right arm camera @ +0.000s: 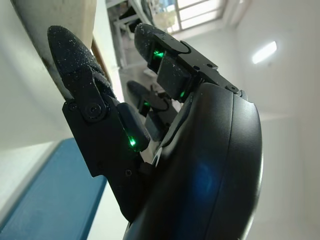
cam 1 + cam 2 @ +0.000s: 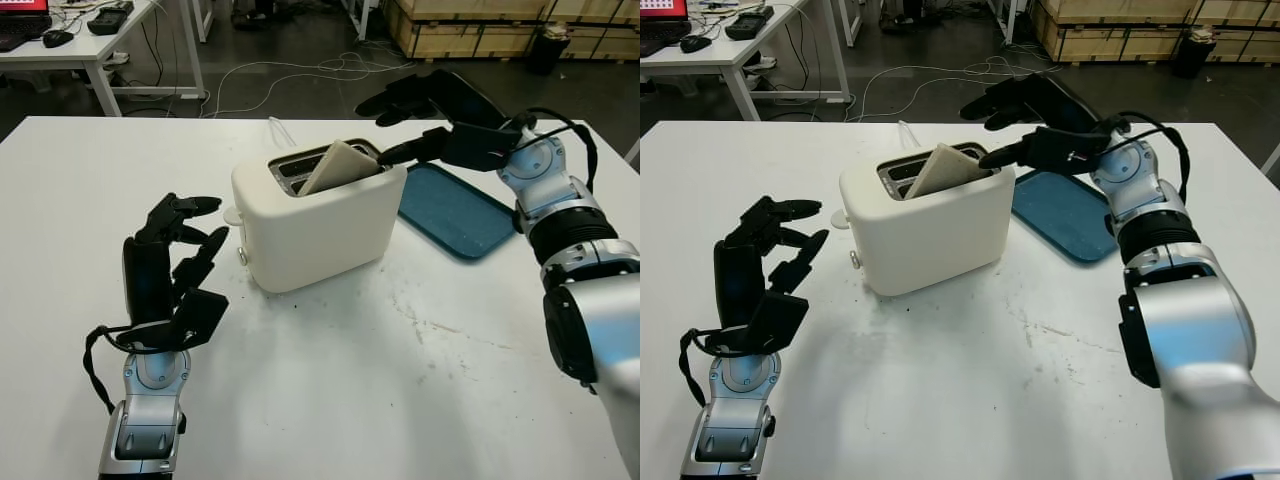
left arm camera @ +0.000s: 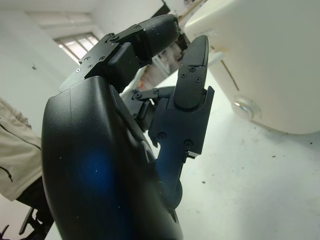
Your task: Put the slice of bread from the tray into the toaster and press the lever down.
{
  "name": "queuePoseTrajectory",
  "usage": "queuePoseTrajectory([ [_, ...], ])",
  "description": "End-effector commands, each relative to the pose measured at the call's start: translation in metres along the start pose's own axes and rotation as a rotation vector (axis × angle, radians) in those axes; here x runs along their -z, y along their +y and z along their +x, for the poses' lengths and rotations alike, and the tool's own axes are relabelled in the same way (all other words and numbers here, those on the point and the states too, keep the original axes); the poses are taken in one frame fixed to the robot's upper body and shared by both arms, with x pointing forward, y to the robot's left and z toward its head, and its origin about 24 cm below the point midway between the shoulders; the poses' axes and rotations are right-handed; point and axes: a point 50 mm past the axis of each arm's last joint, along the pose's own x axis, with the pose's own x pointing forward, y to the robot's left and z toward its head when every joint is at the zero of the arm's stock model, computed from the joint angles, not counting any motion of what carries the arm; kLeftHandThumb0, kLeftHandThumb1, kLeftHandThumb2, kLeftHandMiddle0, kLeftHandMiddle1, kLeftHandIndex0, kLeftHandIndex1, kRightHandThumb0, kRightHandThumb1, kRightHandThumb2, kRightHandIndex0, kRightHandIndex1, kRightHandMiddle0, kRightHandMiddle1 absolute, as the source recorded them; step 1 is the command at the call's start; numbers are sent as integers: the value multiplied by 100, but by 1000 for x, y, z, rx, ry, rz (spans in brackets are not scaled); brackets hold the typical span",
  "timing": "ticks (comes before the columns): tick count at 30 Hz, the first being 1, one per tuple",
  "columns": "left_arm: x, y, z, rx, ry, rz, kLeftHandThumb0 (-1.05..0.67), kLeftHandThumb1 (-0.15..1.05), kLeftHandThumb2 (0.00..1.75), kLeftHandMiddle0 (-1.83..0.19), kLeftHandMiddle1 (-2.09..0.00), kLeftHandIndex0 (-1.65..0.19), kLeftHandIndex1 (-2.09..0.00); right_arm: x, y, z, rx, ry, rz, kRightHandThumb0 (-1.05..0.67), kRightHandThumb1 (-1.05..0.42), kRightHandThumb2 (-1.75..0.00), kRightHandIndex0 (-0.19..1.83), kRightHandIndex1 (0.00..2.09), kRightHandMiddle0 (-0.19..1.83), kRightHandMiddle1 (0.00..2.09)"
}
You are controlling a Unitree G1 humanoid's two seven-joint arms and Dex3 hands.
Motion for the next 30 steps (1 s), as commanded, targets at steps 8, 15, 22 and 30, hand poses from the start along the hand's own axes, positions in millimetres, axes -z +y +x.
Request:
queuePoseTrajectory([
  [8,1,0,-1,-4,-2,10,-31,92,11,-58,-141,-63,-80,-5,9,6,-23,-13,-66,-65,-62,0,80,38,97,7],
  [15,1,0,-1,-3,-1,9,-31,92,11,-60,-140,-63,-81,-5,15,10,-62,13,-70,-62,-60,0,80,35,96,5],
  [22,0,-1,-1,-4,0,-3,-31,92,11,-60,-139,-63,-81,-9,22,15,-86,-2,-103,-51,-59,0,89,37,100,5],
  [30,1,-1,-2,-4,1,-1,-31,92,11,-59,-140,-63,-82,-10,25,16,-86,-10,-104,-28,-64,-2,106,45,111,7],
])
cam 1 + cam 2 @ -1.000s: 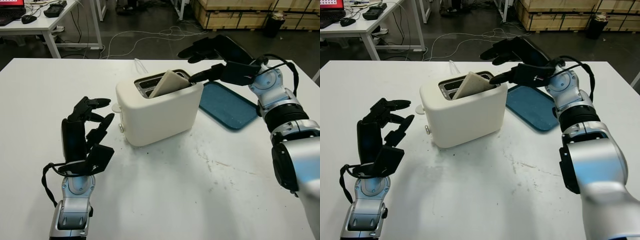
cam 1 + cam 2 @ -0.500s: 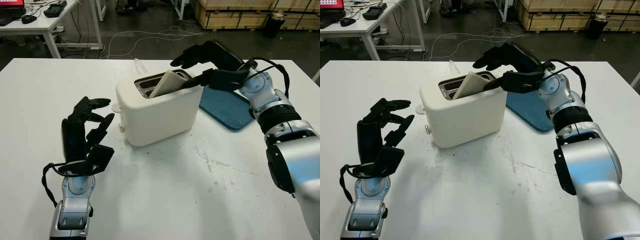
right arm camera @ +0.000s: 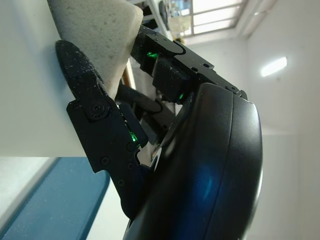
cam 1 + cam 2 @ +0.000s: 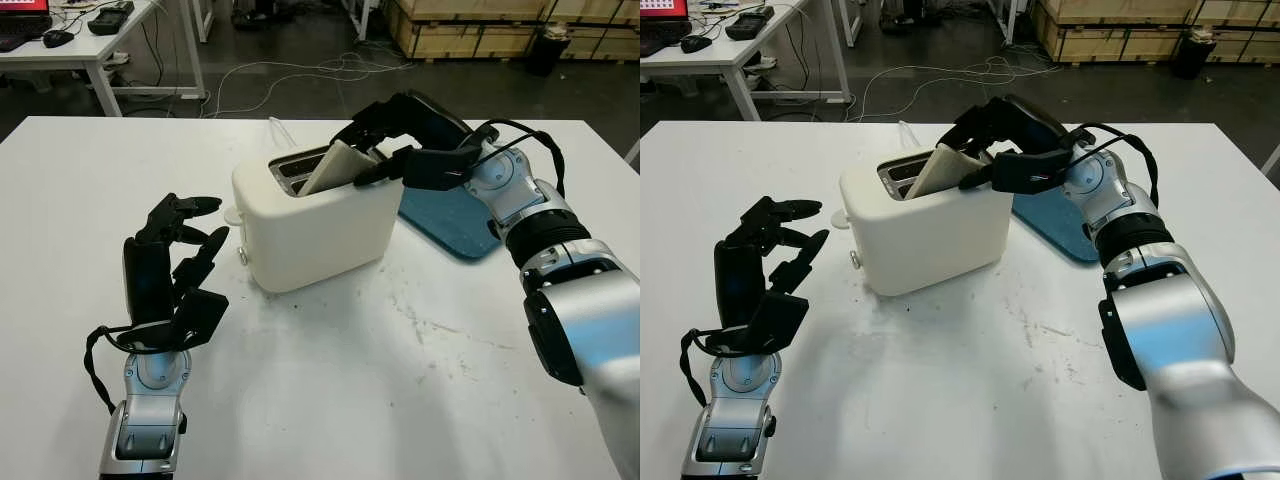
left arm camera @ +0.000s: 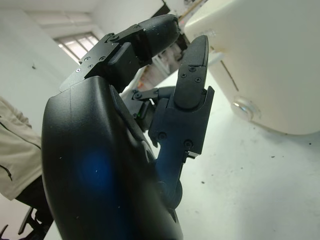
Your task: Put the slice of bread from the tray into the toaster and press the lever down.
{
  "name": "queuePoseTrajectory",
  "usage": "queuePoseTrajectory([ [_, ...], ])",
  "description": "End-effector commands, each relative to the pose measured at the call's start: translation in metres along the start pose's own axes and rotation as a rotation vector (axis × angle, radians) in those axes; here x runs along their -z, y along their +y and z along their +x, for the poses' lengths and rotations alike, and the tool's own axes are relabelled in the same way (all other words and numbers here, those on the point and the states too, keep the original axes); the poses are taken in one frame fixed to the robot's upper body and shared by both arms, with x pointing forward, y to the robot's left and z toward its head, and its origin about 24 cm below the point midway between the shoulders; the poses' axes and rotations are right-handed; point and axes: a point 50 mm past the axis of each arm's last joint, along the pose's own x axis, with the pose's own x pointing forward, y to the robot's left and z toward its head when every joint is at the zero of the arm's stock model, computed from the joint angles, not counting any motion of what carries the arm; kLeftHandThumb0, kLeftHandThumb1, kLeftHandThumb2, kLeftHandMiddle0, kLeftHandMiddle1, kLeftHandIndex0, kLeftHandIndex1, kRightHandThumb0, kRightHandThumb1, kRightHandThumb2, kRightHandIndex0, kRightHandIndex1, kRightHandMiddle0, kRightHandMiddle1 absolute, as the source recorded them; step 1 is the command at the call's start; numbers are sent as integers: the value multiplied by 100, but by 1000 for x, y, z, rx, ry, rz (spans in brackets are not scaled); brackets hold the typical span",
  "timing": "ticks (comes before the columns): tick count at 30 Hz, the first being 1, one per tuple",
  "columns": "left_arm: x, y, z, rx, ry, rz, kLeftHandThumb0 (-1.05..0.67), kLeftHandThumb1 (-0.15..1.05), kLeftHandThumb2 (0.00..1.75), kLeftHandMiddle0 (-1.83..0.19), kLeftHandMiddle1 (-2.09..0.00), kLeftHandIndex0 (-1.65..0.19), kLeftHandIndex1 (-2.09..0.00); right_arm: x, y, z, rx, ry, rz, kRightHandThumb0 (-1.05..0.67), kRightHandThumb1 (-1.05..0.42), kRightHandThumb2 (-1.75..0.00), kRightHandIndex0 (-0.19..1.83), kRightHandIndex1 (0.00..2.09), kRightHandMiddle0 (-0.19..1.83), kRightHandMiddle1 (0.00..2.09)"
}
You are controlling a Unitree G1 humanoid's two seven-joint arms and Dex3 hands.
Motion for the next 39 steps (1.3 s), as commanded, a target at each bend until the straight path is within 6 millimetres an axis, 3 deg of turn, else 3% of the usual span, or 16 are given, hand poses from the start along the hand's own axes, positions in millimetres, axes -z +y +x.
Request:
queuePoseTrajectory([
  [1,1,-1,-2,-3,1,4,-32,92,11,-60,-140,-63,-82,-6,-1,5,0,-15,-27,-26,-66,-2,108,45,113,8],
  [6,2,-1,-2,1,1,5,-31,92,11,-59,-140,-62,-82,-6,-1,4,26,-32,-27,-22,-73,-3,118,51,121,9],
  [9,2,-1,-2,1,-3,8,-31,92,11,-59,-140,-62,-82,-5,0,3,44,-29,-12,-34,-81,-1,113,83,128,7],
  [10,2,-1,-2,0,-2,8,-30,92,11,-59,-140,-62,-82,-5,0,3,53,-29,-16,-47,-87,-1,111,105,133,9],
  [13,2,-1,-2,-1,0,11,-30,92,11,-59,-140,-62,-82,-3,1,2,96,-24,-46,-64,-91,-9,111,129,140,22],
  [14,2,-1,-2,-2,1,9,-30,92,10,-59,-141,-62,-82,-4,2,2,118,-27,-58,-69,-92,-17,112,136,126,63],
  [17,2,-1,-2,-4,1,2,-29,92,10,-58,-141,-62,-82,-4,3,1,167,-43,-54,-68,-92,-28,107,162,94,145],
  [20,2,-1,-2,-4,2,-5,-29,92,10,-58,-141,-62,-83,-5,4,2,192,-46,-62,-64,-92,-31,106,173,86,171],
  [30,3,-3,-2,10,7,-4,-31,92,10,-57,-142,-62,-84,-20,-8,17,167,-53,-175,-55,-92,-27,107,175,85,175],
  [39,1,-4,-1,11,3,-3,-30,92,9,-58,-142,-61,-85,-42,-16,31,54,-107,-424,-54,-92,-27,110,175,86,175],
])
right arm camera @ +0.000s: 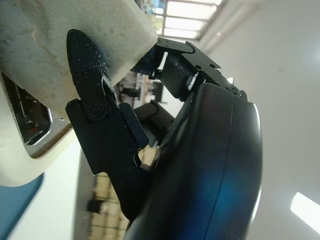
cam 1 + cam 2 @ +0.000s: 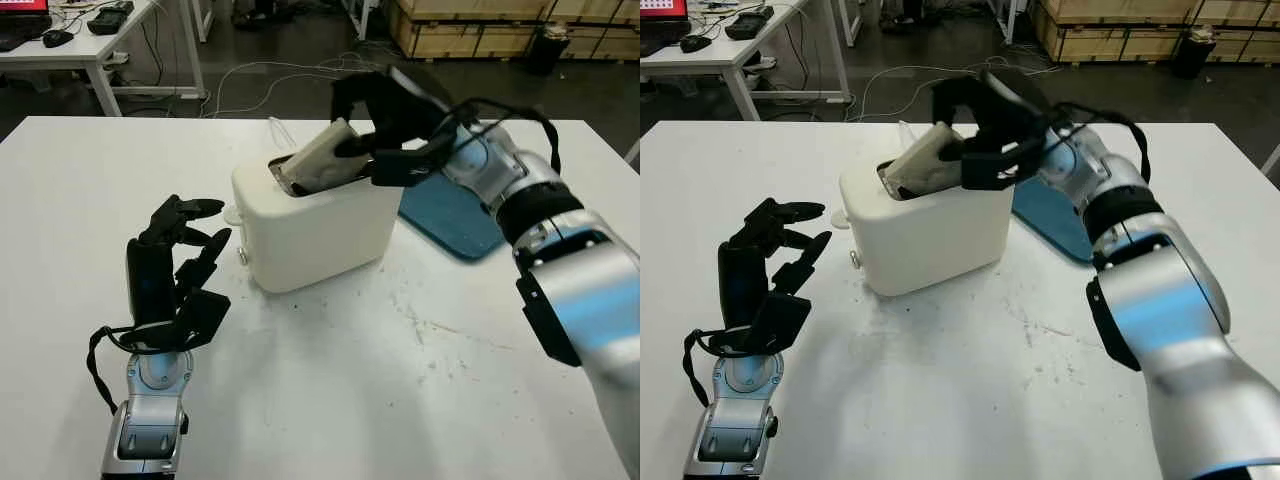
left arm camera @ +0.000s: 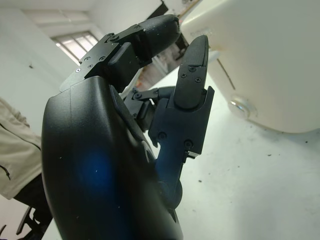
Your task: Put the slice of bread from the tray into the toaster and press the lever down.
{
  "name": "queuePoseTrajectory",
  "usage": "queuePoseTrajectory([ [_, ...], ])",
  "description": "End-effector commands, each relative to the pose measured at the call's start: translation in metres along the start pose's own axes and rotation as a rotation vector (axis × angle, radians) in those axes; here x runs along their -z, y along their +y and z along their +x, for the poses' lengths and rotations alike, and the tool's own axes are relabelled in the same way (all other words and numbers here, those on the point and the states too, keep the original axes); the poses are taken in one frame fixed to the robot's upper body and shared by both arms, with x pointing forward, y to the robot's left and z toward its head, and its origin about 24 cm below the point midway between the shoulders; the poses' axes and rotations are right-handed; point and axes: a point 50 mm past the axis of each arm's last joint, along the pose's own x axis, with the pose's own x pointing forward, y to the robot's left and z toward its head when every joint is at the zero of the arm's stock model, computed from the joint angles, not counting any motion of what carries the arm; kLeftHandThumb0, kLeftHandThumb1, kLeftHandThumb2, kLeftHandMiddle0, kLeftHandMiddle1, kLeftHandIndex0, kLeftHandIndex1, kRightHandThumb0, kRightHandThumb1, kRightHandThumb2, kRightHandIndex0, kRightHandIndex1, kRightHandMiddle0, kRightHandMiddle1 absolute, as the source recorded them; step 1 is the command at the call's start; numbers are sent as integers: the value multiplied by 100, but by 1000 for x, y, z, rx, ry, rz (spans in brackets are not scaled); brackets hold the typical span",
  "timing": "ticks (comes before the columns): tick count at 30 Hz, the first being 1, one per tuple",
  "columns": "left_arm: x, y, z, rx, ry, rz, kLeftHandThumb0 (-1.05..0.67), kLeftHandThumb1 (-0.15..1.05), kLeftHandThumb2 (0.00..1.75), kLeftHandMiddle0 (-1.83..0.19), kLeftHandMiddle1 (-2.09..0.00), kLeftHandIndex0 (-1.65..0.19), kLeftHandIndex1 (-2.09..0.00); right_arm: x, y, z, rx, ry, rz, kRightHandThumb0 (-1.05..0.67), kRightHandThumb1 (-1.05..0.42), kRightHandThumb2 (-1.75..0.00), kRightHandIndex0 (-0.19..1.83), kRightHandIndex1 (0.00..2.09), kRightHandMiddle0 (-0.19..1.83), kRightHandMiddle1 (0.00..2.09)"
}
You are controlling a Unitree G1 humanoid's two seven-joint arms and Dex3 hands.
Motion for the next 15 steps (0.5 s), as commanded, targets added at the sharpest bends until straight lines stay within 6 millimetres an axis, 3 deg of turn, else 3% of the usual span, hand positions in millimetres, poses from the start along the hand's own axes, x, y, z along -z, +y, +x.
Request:
queuePoseTrajectory([
  [1,0,-2,0,2,-4,0,-31,92,9,-57,-142,-61,-86,-6,-8,5,-10,-33,-64,-54,-92,-26,110,175,86,175],
  [15,0,-3,0,6,2,-6,-30,92,10,-57,-142,-61,-86,-26,-36,20,-145,-137,-348,-50,-92,-17,113,175,87,175],
])
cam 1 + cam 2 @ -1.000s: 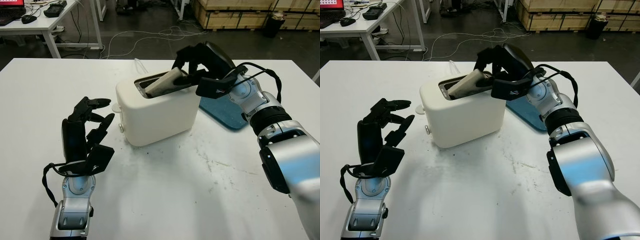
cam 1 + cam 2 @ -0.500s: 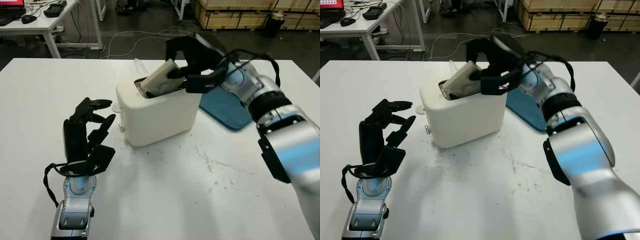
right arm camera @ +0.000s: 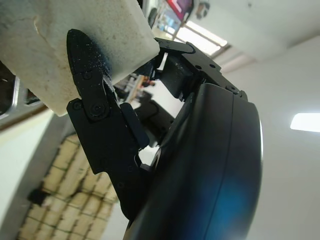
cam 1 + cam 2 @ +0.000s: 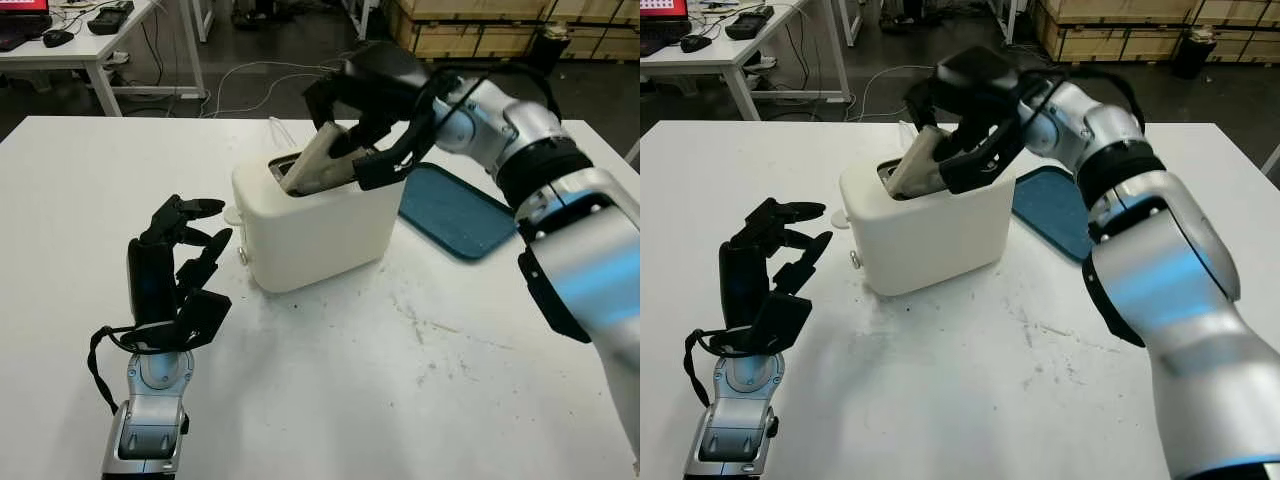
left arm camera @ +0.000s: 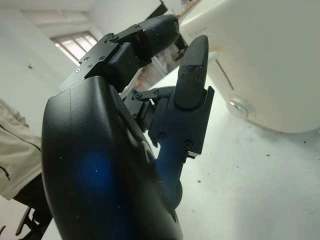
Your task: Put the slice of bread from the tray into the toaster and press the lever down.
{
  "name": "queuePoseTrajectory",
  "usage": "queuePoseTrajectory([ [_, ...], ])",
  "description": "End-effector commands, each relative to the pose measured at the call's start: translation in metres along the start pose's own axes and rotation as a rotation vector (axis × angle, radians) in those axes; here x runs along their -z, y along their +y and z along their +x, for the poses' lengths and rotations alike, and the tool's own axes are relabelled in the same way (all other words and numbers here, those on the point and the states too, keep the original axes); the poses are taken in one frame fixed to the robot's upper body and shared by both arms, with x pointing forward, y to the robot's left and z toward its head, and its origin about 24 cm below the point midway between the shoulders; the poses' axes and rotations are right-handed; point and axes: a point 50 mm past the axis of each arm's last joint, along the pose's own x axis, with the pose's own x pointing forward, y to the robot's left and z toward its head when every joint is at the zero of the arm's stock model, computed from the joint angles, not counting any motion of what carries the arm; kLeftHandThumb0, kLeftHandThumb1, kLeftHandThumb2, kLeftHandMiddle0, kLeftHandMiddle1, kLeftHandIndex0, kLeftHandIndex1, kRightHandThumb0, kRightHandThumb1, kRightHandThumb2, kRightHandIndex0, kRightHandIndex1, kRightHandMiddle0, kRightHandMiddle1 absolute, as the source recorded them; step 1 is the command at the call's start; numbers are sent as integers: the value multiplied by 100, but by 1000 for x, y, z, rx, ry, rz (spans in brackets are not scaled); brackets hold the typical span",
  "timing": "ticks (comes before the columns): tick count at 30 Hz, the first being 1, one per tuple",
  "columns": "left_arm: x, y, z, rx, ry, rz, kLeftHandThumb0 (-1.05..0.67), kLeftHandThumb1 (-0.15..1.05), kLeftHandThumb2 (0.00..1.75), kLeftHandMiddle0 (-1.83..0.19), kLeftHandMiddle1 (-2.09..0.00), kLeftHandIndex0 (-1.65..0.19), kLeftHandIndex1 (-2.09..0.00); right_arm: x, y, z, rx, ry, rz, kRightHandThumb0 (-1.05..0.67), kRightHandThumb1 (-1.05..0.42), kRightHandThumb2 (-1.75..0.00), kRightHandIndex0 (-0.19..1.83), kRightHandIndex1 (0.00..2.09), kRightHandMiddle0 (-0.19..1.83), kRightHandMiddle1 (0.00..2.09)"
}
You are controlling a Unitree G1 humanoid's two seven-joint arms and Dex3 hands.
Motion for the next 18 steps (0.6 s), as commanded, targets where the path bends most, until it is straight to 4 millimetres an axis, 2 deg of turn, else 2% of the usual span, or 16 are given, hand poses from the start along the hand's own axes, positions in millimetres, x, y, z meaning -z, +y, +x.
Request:
queuePoseTrajectory([
  [1,0,-3,0,3,2,-4,-30,92,9,-57,-142,-61,-86,-1,-9,-1,-13,-31,-80,-49,-92,-17,113,175,87,175],
  [7,0,-2,0,-1,0,7,-31,92,10,-58,-142,-61,-87,-2,-7,-1,-20,-56,-156,-45,-92,-8,113,175,86,175],
  [12,-1,-2,0,-1,5,1,-31,92,10,-58,-142,-61,-87,1,-9,-1,-31,-46,-248,-47,-92,-11,113,175,86,175],
  [18,-1,-2,0,0,3,3,-31,92,11,-58,-143,-60,-87,3,-6,-3,-55,-33,-272,-47,-92,-12,112,175,84,175],
])
